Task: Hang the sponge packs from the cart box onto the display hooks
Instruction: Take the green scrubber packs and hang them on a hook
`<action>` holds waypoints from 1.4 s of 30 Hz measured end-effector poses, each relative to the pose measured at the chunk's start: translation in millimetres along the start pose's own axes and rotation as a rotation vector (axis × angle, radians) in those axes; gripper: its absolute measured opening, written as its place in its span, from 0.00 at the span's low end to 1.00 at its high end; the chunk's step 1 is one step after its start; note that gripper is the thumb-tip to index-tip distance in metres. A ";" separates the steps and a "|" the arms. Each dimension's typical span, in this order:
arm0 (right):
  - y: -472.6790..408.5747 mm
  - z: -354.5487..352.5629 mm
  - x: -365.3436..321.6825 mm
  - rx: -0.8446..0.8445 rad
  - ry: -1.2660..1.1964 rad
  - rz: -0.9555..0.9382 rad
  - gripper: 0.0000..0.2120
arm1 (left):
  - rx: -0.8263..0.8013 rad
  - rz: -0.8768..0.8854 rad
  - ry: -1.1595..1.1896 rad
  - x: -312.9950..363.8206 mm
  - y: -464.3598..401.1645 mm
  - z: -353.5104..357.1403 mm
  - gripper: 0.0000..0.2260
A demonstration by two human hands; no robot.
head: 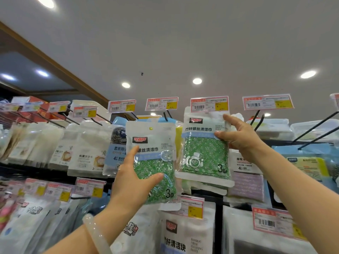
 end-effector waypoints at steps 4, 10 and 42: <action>1.0 0.6 -2.9 0.015 -0.003 -0.001 0.36 | 0.005 0.006 -0.021 2.1 -4.4 0.2 0.41; 1.2 -4.6 1.1 0.025 -0.023 0.024 0.36 | -0.001 0.032 -0.028 5.5 -4.8 0.3 0.41; 30.2 3.3 0.0 -0.159 0.104 -0.063 0.30 | -0.345 0.042 0.108 49.8 8.3 101.3 0.40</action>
Point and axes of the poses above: each hand's wrist, its own y-axis away from the middle knuckle, its own z-axis out of the palm, x = y × z, the point moved 7 cm from there along -y, towards the middle knuckle, and after that the axes turned 4 degrees about x, right-handed, at the moved point
